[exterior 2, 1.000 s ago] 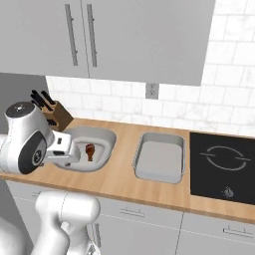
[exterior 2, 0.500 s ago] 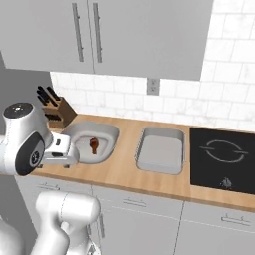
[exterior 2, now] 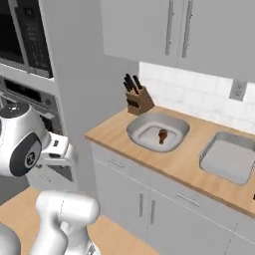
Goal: Place one carrot and one chicken drumstick in each tupperware on the nearby counter, to pack two identical lunches.
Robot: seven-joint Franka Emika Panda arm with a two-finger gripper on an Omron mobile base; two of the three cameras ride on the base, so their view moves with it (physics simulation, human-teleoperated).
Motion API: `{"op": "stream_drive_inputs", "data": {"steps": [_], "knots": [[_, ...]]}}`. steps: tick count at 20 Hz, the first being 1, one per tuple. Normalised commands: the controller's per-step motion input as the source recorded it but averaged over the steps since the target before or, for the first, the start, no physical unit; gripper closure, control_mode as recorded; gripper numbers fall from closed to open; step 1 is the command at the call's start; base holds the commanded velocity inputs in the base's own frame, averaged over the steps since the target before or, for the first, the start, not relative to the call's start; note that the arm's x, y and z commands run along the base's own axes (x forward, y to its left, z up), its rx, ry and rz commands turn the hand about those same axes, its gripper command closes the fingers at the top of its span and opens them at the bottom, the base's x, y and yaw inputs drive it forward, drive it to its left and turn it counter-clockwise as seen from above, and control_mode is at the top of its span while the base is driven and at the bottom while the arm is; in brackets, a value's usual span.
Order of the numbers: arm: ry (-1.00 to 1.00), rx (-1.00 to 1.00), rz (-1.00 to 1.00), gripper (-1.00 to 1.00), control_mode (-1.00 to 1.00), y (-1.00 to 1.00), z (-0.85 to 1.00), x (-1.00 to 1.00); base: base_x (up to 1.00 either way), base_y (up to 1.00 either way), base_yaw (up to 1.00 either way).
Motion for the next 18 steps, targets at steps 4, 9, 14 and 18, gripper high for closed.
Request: {"op": "stream_drive_inputs", "data": {"steps": [4,9,14,18], "knots": [[0.0,0.0,0.0,-1.0,1.0,0.0,0.0,0.0,-0.14,0.67,0.95],[0.0,0.0,0.0,-1.0,1.0,0.0,0.0,0.0,-0.06,0.96,0.79],[0.0,0.0,0.0,-1.0,1.0,0.0,0.0,0.0,0.13,1.0,0.42],[0.0,0.0,0.0,-1.0,1.0,0.0,0.0,0.0,0.19,0.99,0.25]]}}
